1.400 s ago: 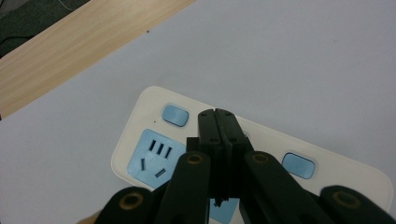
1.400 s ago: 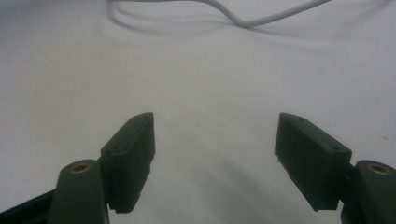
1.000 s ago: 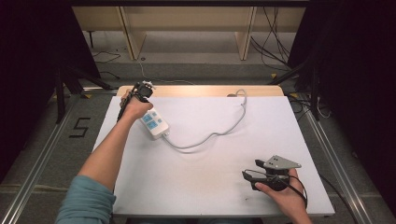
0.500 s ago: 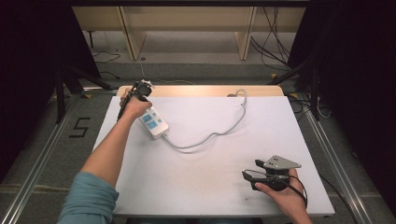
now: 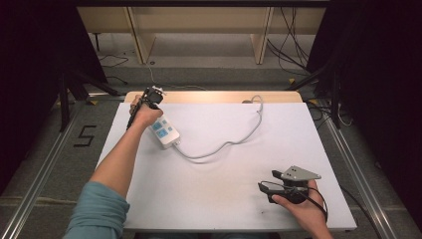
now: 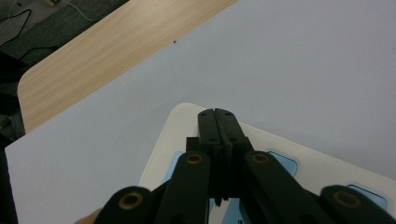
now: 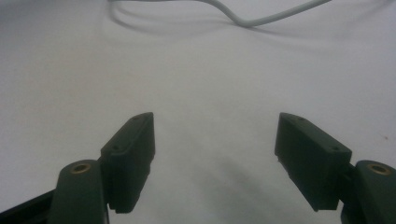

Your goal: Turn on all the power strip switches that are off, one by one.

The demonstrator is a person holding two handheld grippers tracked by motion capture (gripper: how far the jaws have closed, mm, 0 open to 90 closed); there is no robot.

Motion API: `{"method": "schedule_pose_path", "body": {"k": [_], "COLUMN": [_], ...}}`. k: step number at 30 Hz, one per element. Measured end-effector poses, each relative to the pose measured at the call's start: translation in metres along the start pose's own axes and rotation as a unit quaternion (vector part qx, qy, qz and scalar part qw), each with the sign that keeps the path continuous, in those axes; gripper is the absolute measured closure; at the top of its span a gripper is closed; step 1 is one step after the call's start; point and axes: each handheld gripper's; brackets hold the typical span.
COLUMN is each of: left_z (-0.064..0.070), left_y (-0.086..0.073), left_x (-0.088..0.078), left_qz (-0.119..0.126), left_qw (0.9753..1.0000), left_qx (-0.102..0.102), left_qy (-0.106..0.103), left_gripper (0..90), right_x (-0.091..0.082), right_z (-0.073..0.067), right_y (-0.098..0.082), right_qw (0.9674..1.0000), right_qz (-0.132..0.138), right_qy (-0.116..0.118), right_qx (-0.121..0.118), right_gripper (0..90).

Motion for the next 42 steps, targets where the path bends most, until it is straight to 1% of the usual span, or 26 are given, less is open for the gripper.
{"method": "schedule_pose_path", "body": {"k": [7,14,17,18,26,31,35,38,42], "left_z": [0.0,-0.001,0.0,0.0,0.001,0.001,0.0,-0.003,-0.002], "left_y": [-0.001,-0.003,-0.003,-0.003,-0.002,-0.002,-0.002,-0.002,-0.001], "left_x": [0.003,0.006,0.007,0.008,0.01,0.011,0.011,0.012,0.012], "left_qz": [0.006,0.0,0.002,0.001,0.004,0.001,0.0,-0.001,-0.008], "left_qw": [1.0,1.0,1.0,1.0,1.0,1.0,1.0,0.9997,0.9998], "left_qx": [0.0,0.001,-0.005,-0.004,-0.003,-0.001,-0.006,-0.021,-0.014], "left_qy": [0.0,0.004,0.003,0.004,0.002,-0.001,-0.005,-0.014,-0.011], "left_gripper": [89.7,89.8,89.7,89.7,89.7,89.8,89.8,89.8,89.8], "right_x": [0.0,0.0,0.0,0.0,0.0,0.0,0.0,0.0,0.0], "right_z": [0.0,0.0,0.0,0.0,0.0,0.0,-0.001,-0.001,-0.001], "right_y": [0.0,0.0,0.0,0.0,0.0,0.0,-0.001,0.0,0.0], "right_qw": [1.0,1.0,1.0,1.0,1.0,1.0,1.0,1.0,1.0], "right_qz": [0.0,0.001,0.0,0.0,0.0,0.0,-0.001,-0.001,-0.001], "right_qy": [0.0,0.0,0.001,0.001,0.002,0.001,0.001,0.001,0.002], "right_qx": [0.0,-0.001,0.0,-0.001,0.0,-0.001,-0.001,-0.001,-0.002], "right_gripper": [29.8,29.8,29.8,29.7,29.8,29.8,29.8,29.8,29.8]}}
Point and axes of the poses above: each handheld gripper's, and its own axes: x roughly forward along the jaws, y roughly out of its top, z roughly to its right, and after that the axes turned 3 degrees about x, right-handed
